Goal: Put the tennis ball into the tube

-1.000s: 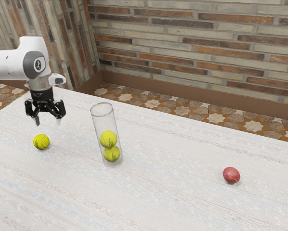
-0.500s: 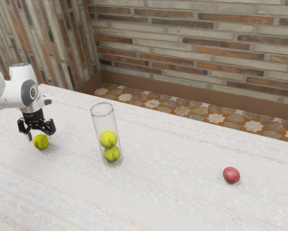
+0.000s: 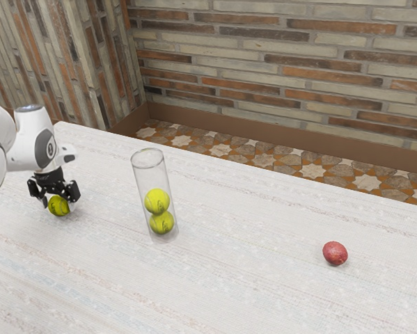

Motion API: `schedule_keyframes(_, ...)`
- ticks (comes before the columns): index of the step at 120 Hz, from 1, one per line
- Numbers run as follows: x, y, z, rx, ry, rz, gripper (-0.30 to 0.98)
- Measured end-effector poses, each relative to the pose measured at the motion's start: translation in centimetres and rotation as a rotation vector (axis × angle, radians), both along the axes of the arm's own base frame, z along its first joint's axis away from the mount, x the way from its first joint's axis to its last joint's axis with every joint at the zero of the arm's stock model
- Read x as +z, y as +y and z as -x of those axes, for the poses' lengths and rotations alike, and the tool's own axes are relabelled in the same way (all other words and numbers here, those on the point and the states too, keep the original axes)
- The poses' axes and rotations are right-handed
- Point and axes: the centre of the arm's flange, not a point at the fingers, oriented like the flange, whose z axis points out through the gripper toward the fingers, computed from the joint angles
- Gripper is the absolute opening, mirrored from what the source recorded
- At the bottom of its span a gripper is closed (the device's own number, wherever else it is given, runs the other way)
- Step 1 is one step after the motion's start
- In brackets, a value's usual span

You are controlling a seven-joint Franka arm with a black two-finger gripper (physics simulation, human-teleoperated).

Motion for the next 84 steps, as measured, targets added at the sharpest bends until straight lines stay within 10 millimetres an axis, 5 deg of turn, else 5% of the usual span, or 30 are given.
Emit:
schedule_keyframes(54, 0.5, -1.1, -0.8, -0.051, -0.021, -0.005, 0.35)
schedule_keyframes(69, 7.5, -4.6, -3.0, -0.123, -0.104, -0.025, 0.22)
schedule_keyframes(84, 17.0, -11.5, -7.6, -0.244, -0.216, -0.043, 0.15)
